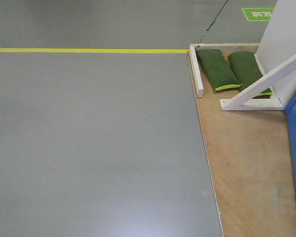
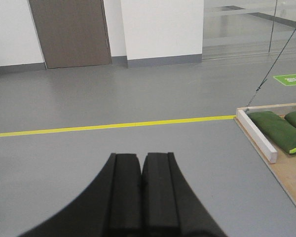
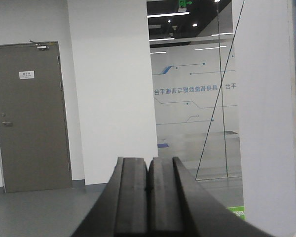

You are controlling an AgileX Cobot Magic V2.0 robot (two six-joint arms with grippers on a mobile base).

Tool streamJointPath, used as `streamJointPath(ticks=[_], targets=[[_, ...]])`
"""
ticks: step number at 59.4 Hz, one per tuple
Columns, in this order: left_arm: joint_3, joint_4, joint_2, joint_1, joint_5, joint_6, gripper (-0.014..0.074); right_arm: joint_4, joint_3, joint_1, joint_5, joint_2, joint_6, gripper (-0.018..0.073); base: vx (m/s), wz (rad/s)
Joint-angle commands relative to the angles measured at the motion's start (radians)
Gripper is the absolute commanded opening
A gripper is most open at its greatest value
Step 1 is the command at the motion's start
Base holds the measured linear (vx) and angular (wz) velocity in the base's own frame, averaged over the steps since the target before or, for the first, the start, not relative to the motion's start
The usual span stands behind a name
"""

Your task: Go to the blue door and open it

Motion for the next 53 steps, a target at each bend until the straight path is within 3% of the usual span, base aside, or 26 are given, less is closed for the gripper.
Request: streamJointPath(ticks=[1, 26, 37, 53], targets=[[0.006, 0.0, -0.013, -0.007, -0.084, -0.003, 0.007, -0.002, -0.031, -0.007, -0.097, 0.017, -0.008, -0.0008, 0.0, 0.0], [0.006, 0.0, -0.013, -0.007, -0.084, -0.003, 0.007, -0.002, -0.031, -0.007, -0.097, 0.017, -0.008, -0.0008, 0.0, 0.0], [0.006, 0.0, -0.013, -0.007, -0.084, -0.003, 0.007, -0.012, -0.046, -0.007, -0.099, 0.114, -0.008, -0.0008, 0.0, 0.0], [0.006, 0.0, -0.013, -0.007, -0.084, -0.003, 0.007, -0.006, -0.244, -0.007, -0.121, 0.324, -0.008, -0.0008, 0.0, 0.0]])
